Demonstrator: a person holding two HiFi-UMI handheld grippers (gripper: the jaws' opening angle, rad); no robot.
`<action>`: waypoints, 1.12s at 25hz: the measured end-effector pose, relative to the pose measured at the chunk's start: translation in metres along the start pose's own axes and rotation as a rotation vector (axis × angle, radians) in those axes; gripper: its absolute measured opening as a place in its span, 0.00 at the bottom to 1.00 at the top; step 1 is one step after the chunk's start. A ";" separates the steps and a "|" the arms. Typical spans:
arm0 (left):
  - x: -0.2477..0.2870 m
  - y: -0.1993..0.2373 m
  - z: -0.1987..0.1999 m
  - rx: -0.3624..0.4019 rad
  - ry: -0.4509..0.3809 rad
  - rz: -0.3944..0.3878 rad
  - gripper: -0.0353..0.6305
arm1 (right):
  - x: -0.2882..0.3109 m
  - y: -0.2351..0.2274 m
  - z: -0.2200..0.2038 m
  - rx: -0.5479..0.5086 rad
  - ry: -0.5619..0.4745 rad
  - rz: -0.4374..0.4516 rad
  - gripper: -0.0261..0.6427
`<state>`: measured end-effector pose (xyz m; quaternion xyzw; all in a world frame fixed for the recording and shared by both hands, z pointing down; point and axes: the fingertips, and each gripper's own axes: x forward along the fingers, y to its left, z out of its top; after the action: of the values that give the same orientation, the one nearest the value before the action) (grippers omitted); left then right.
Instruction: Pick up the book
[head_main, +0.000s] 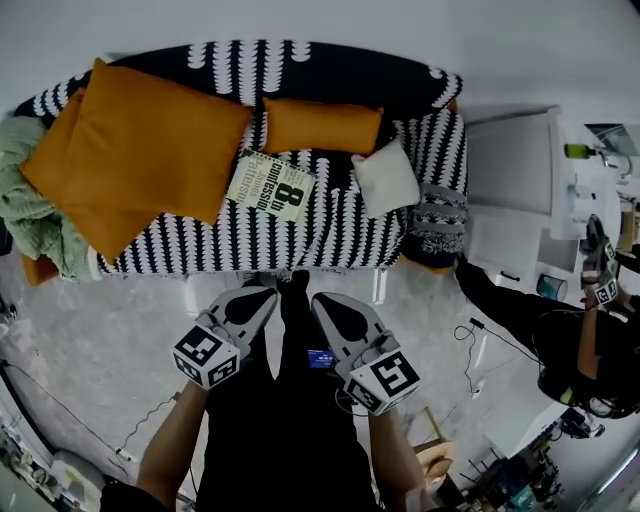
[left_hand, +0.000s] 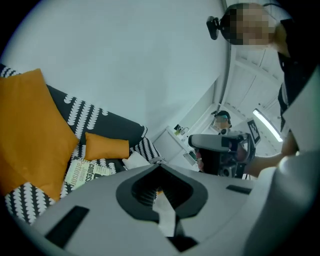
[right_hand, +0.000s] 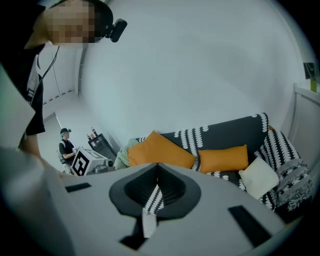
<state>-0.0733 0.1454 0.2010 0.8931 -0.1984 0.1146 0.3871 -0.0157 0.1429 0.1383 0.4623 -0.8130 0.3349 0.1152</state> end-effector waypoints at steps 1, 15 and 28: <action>0.005 0.006 0.001 -0.026 -0.024 -0.002 0.07 | 0.005 -0.005 0.001 -0.004 0.005 0.011 0.06; 0.068 0.121 -0.059 -0.443 -0.213 0.004 0.08 | 0.060 -0.065 -0.027 0.001 0.081 0.116 0.06; 0.125 0.213 -0.140 -0.634 -0.236 0.025 0.08 | 0.094 -0.119 -0.096 0.087 0.143 0.143 0.06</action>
<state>-0.0632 0.0831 0.4776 0.7330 -0.2783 -0.0521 0.6185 0.0196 0.1002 0.3090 0.3825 -0.8182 0.4095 0.1287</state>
